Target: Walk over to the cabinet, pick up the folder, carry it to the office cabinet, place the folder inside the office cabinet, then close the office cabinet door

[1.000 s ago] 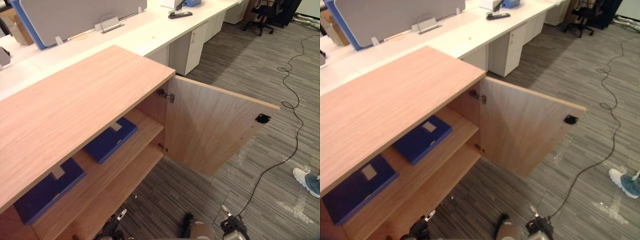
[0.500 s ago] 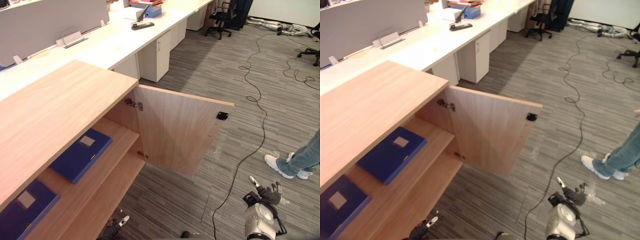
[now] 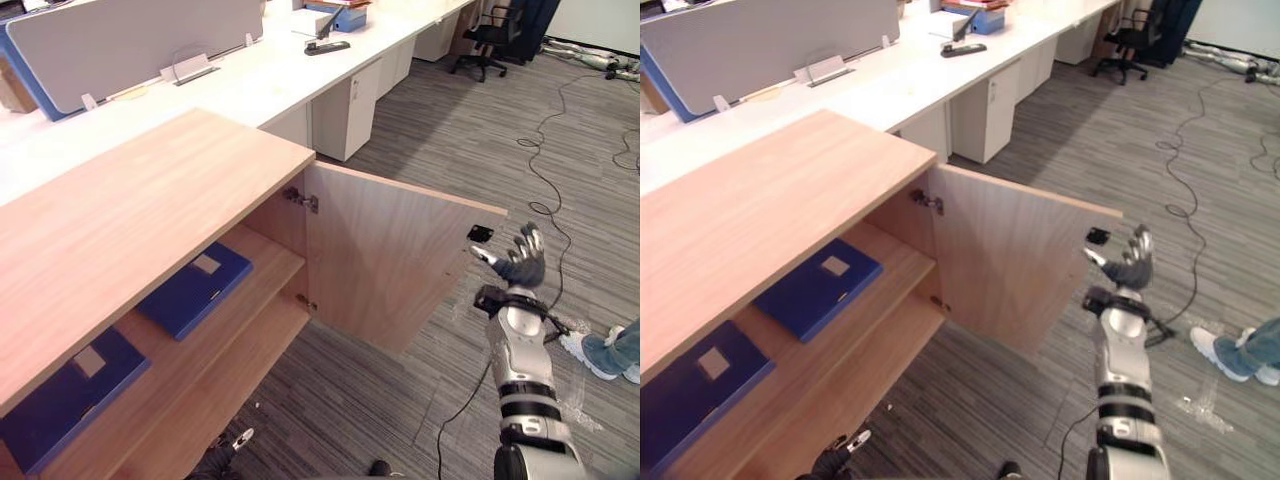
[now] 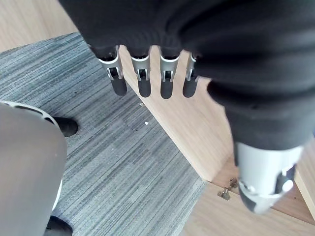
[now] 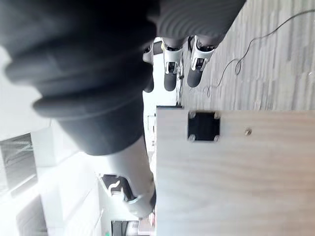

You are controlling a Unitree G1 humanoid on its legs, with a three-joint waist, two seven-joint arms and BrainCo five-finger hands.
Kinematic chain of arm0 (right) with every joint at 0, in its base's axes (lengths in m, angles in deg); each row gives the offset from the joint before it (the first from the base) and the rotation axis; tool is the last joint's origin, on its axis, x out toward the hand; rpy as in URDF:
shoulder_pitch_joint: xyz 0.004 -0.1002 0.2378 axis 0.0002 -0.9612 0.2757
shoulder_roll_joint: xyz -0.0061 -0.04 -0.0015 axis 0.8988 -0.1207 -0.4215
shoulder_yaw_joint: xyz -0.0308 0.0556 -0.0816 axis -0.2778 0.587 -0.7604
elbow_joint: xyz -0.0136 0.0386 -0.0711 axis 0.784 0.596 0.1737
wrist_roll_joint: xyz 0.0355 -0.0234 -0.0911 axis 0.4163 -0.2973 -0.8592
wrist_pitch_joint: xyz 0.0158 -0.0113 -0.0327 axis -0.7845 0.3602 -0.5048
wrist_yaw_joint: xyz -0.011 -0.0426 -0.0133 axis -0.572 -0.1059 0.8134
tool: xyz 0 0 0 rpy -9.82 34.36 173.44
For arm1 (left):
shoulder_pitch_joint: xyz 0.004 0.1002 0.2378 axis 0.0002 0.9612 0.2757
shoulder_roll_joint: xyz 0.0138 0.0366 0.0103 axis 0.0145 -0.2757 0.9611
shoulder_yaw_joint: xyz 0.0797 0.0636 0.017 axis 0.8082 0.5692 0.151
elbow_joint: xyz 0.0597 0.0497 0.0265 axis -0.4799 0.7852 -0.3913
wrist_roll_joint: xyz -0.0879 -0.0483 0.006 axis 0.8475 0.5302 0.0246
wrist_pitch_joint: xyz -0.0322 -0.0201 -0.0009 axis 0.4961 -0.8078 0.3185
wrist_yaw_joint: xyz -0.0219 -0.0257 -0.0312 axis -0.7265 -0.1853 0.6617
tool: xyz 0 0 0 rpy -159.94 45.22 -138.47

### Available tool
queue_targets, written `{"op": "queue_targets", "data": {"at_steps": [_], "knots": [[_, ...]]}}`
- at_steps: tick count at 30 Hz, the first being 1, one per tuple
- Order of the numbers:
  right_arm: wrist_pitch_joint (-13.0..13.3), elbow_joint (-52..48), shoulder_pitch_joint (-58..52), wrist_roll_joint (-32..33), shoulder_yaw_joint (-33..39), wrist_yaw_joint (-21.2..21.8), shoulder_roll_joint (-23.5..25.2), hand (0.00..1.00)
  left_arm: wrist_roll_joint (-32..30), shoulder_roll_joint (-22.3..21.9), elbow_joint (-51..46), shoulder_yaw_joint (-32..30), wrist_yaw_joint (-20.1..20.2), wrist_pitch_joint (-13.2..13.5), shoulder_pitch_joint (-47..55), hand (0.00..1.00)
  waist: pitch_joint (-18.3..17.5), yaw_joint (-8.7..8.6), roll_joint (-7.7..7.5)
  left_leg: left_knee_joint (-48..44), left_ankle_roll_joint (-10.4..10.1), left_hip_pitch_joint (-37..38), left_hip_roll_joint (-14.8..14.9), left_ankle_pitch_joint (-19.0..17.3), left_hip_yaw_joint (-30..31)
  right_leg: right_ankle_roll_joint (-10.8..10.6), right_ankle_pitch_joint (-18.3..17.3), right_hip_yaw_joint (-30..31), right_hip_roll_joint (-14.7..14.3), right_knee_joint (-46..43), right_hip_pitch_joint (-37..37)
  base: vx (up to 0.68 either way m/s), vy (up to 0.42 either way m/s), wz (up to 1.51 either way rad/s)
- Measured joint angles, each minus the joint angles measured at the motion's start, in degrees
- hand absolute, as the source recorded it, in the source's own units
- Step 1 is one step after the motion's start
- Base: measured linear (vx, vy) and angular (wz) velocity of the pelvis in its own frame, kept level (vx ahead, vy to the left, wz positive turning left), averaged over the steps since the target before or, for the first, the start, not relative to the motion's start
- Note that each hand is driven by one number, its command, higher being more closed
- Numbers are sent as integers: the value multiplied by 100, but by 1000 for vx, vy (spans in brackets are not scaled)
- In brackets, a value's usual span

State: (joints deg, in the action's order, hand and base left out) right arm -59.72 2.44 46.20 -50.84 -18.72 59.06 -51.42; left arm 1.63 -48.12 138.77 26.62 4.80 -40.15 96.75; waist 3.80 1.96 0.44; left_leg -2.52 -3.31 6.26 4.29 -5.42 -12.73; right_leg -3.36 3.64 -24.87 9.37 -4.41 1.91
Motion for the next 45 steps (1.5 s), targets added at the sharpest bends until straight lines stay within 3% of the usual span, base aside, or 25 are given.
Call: {"op": "queue_targets", "data": {"at_steps": [7, 12, 15, 19, 22, 26, 30, 34, 37, 39, 41, 43, 45], "knots": [[39, 1737, 978, 69, -812, 326, -139, 0, 9, 243, 12, 157, 39, 24, 417, 0, 32, 173, -92, 13, 47, -76, -58, 56, 172, -2, 161, -162, 9, 280, -129, -12, 13, 11], [-5, 2390, 1444, 246, -1481, 667, -234, 0, 28, 292, 9, 237, 42, 27, 493, 0, 76, 329, -160, -9, 110, -215, -154, 115, 377, -1, 367, -288, 38, 592, -209, -11, 23, 18], [-77, 2764, 1652, 248, -2175, 1048, -247, 0, 77, 326, 10, 236, 41, 31, 504, 0, 123, 400, -233, -13, 117, -219, -188, 118, 396, -8, 463, -306, 33, 758, -307, -33, 15, 5], [-379, 3158, 1750, -93, -3429, 2132, -294, 0, -114, 379, 19, 253, 82, 32, 506, 0, 181, 437, -308, -14, 136, -223, -233, 128, 407, -5, 522, -305, 58, 815, -310, -19, 11, 1], [-513, 3535, 1706, -459, -3693, 2517, -293, 0, -245, 451, 19, 425, 141, 30, 499, 0, 249, 456, -310, -26, 145, -222, -245, 128, 412, 0, 526, -303, 69, 814, -311, 0, 0, 0], [-592, 3798, 1491, -527, -3416, 2496, -315, 0, -255, 487, 34, 499, 196, 26, 481, 0, 316, 426, -306, -46, 156, -224, -247, 122, 406, 0, 527, -292, 70, 814, -310, 0, 0, 0], [-623, 3879, 1150, -485, -2522, 2337, -472, 0, -254, 504, 123, 497, 199, 20, 469, 0, 317, 369, -305, -83, 187, -197, -249, 93, 306, 16, 540, -177, 70, 814, -293, -2, 24, -13], [-625, 3609, 678, -405, -1932, 2223, -966, 0, -251, 508, 132, 469, 200, 2, 517, 0, 324, 327, -265, -226, 194, -85, -244, -66, -17, -10, 593, 164, 62, 798, -268, -18, 43, -39], [-629, 3372, 338, -389, -1523, 2203, -1456, 0, -231, 450, 141, 429, 205, -6, 623, 0, 313, 156, -161, -287, 219, -4, -268, -193, -317, -16, 599, 516, 89, 620, -123, -46, 74, -61], [-629, 3293, 232, -389, -1210, 2183, -1729, 0, -234, 411, 187, 423, 210, -7, 639, 0, 343, 43, -87, -291, 247, 23, -349, -241, -430, -104, 495, 733, 205, 232, 130, -43, 81, -49], [-640, 3269, 106, -392, -967, 2166, -2076, 0, -249, 350, 245, 432, 261, -14, 671, 0, 363, -160, -11, -250, 356, 109, -516, -338, -468, -163, 178, 1019, 507, -838, 634, -62, 128, -27], [-678, 3256, 82, -390, -966, 2156, -2259, 0, -264, 337, 252, 452, 297, -14, 696, 0, 396, -286, 80, -187, 420, 228, -634, -314, -470, -132, 165, 1173, 707, -1656, 992, -64, 149, -6], [-692, 3185, 66, -379, -964, 2111, -2280, 0, -266, 338, 249, 477, 320, -14, 712, 0, 392, -315, 89, -164, 495, 282, -738, -293, -456, -101, 170, 1163, 856, -1919, 1107, -49, 131, 4]]}}
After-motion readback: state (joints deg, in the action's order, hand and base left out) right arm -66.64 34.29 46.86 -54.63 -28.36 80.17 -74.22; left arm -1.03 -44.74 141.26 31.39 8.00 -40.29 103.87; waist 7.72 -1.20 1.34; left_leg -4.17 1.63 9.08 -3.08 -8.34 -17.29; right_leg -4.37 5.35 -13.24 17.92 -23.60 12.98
